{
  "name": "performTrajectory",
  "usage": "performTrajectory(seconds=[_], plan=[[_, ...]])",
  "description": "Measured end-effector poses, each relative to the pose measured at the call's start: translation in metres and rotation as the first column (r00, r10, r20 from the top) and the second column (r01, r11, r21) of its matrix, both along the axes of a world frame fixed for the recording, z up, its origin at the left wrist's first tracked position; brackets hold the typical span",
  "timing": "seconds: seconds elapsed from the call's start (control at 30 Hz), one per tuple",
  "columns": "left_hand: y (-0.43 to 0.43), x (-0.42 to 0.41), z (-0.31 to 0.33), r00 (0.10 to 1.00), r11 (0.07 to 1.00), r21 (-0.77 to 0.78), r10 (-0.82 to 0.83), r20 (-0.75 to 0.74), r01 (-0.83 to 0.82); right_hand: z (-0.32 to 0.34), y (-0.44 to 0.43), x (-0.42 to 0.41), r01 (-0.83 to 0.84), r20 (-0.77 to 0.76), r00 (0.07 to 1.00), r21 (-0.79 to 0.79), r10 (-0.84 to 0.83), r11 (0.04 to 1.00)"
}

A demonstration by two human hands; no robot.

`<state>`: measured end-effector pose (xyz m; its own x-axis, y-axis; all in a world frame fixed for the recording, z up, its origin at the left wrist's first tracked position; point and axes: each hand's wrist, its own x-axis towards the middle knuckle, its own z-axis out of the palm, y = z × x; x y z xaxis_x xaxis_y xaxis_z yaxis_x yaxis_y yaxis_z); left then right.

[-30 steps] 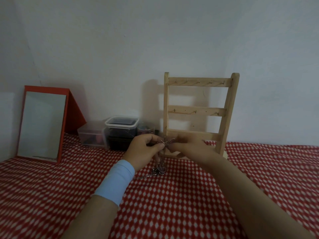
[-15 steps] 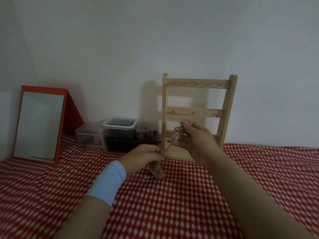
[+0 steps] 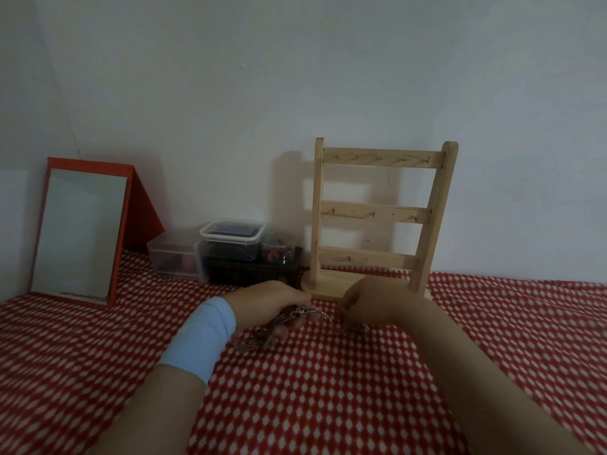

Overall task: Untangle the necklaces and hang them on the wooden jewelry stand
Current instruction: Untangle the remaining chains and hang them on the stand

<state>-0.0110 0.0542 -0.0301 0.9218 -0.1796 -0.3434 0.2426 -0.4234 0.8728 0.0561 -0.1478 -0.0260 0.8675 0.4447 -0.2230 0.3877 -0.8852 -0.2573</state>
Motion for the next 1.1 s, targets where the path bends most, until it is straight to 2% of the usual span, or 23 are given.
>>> performTrajectory(seconds=[0.03,0.07,0.13,0.2,0.27,0.33,0.43,0.5,0.6,0.73,0.87,0.93,1.03,1.1], plan=[[-0.002,0.001,-0.001,0.999,0.993,-0.117,-0.003,-0.053,-0.004,0.001,0.002,0.000,-0.019,0.038,0.999,-0.030,0.020,0.999],[-0.001,0.002,-0.003,0.997,0.978,-0.207,-0.018,-0.076,0.002,0.003,0.004,-0.001,-0.024,0.076,0.997,0.006,0.023,1.000],[0.002,0.001,-0.005,0.997,0.952,-0.305,-0.057,-0.054,0.038,0.008,0.007,-0.006,-0.065,0.083,0.995,0.215,0.049,0.975],[0.004,-0.002,-0.004,0.997,0.948,-0.311,-0.075,0.005,0.073,0.013,0.012,-0.016,-0.108,-0.094,0.980,0.488,0.175,0.866],[0.007,-0.004,-0.002,0.997,0.965,-0.253,-0.054,0.046,0.064,0.015,0.017,-0.026,-0.071,-0.269,0.915,0.625,0.300,0.777],[0.009,-0.006,0.002,0.992,0.991,-0.120,-0.048,0.115,0.062,0.015,0.017,-0.030,-0.050,-0.307,0.906,0.606,0.291,0.794],[0.017,-0.008,0.007,0.973,0.984,0.175,-0.080,0.215,0.043,0.012,0.015,-0.024,-0.121,-0.164,0.962,0.467,0.220,0.876],[0.017,-0.009,0.011,0.966,0.955,0.294,-0.111,0.233,0.039,0.012,0.014,-0.021,-0.158,-0.104,0.969,0.429,0.222,0.889],[0.012,-0.009,0.012,0.965,0.957,0.290,-0.078,0.251,0.003,0.008,0.014,-0.020,-0.162,-0.089,0.968,0.496,0.236,0.853],[0.010,-0.005,0.008,0.944,0.948,0.305,-0.019,0.328,-0.088,-0.001,0.018,-0.020,-0.121,0.005,0.989,0.604,0.149,0.787],[0.008,-0.009,0.005,0.956,0.994,-0.017,0.110,0.271,-0.109,-0.002,0.020,-0.020,-0.180,0.102,0.983,0.643,0.150,0.744],[0.009,-0.010,0.006,0.967,0.991,-0.090,0.113,0.228,-0.095,-0.003,0.019,-0.019,-0.204,0.113,0.978,0.646,0.172,0.736],[0.014,-0.011,0.007,0.972,0.999,0.032,0.015,0.235,-0.023,-0.004,0.018,-0.019,-0.199,0.083,0.977,0.674,0.195,0.712],[0.018,-0.011,0.008,0.961,0.992,0.123,-0.004,0.276,-0.031,-0.005,0.018,-0.018,-0.171,0.060,0.982,0.679,0.179,0.714]])
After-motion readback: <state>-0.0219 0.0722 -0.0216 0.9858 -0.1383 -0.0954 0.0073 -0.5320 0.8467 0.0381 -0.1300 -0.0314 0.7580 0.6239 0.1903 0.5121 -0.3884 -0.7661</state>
